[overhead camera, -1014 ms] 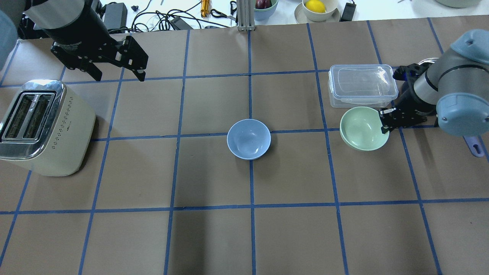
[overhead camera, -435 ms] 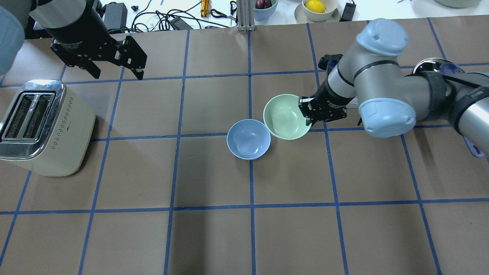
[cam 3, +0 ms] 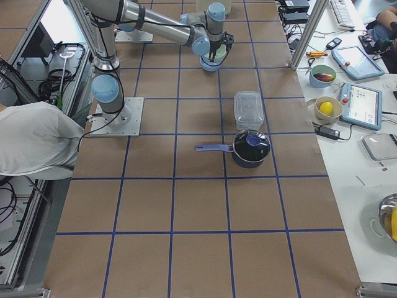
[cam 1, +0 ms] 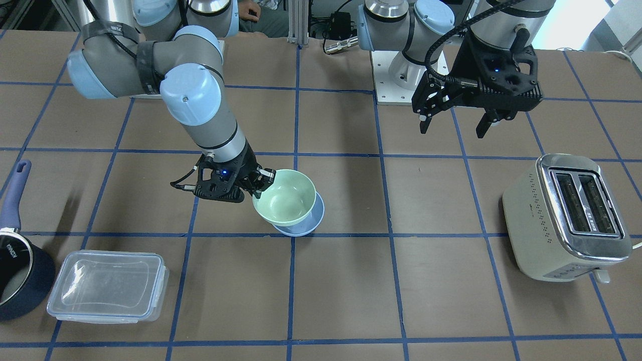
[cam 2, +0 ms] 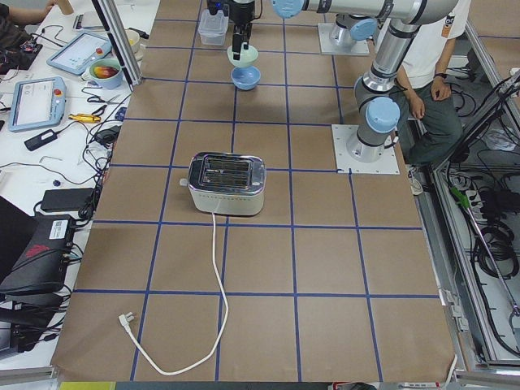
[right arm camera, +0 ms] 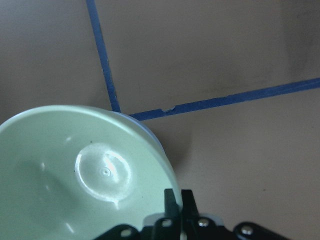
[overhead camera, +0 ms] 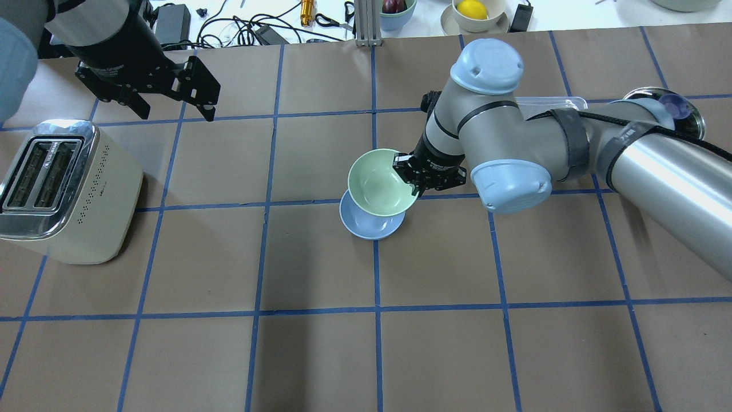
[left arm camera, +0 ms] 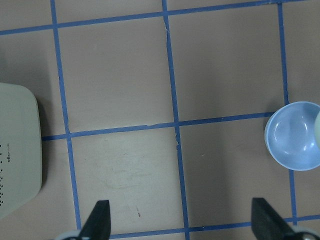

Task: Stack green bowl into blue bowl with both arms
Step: 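Carry the green bowl over the blue bowl and lower it inside, then open the right gripper and lift it away from the stacked bowls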

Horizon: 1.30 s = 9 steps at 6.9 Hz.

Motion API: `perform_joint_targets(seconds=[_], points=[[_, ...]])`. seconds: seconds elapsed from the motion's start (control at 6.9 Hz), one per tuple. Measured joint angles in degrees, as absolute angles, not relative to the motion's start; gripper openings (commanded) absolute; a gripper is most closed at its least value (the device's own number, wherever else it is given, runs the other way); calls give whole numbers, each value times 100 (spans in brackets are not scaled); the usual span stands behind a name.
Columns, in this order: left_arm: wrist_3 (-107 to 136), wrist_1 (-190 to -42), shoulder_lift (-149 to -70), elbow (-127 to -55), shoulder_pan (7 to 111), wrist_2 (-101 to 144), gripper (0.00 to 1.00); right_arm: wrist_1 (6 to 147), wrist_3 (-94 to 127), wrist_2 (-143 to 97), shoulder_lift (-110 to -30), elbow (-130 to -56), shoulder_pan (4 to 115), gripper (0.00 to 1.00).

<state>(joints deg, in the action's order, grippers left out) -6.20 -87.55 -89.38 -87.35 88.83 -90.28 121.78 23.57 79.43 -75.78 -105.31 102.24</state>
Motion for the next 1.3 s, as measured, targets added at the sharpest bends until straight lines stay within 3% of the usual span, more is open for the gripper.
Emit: perform_joint_targets(seconds=[0.43, 0.58, 0.72, 1.3], points=[[-582, -8730, -8921, -8776, 8890, -9010, 100, 12192, 2403, 8023, -7241, -10490, 10483, 1], [-581, -8721, -8921, -8776, 8890, -9009, 100, 12191, 2394, 8034, -7203, -10485, 10497, 54], [-578, -8719, -8921, -8778, 8891, -9009, 100, 12195, 2377, 8049, -7185, -10482, 10500, 100], [-554, -8719, -8921, -8789, 8895, -9001, 100, 12165, 2230, 8307, -7276, -10237, 10450, 100]])
